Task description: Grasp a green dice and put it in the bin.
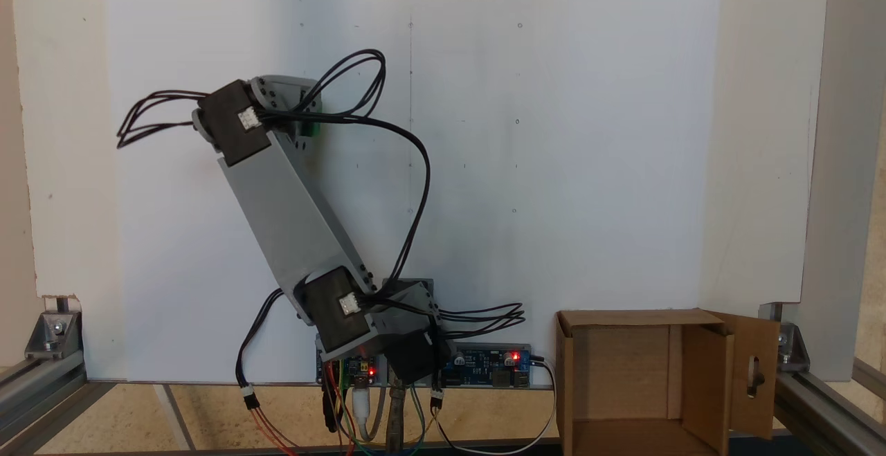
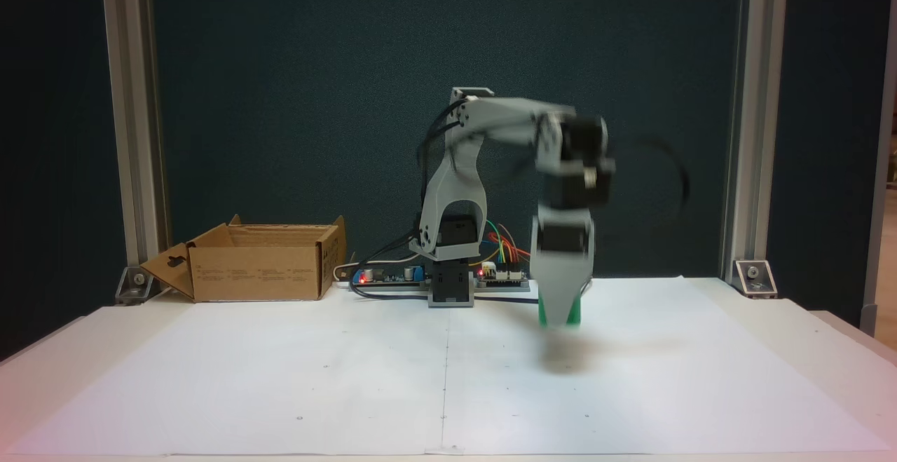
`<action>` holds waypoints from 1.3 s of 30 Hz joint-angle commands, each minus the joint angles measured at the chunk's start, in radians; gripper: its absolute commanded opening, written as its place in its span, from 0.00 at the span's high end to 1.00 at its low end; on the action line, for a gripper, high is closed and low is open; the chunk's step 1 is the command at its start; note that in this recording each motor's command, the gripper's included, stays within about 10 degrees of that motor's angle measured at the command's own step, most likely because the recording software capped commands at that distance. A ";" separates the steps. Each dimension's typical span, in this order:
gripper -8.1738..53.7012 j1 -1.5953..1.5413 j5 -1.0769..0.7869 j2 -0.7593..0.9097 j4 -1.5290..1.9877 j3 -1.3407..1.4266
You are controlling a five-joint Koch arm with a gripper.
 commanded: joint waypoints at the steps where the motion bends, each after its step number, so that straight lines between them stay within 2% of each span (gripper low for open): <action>1: 0.68 0.028 0.060 0.072 0.164 -0.158; 6: 0.68 0.084 0.060 0.199 0.385 -0.399; 9: 0.68 0.098 0.060 0.252 0.445 -0.425; 15: 0.68 0.230 0.052 0.253 0.475 -0.425; 24: 0.68 0.853 -0.247 0.314 0.477 -0.425; 39: 0.68 1.948 -0.831 0.258 0.477 -0.477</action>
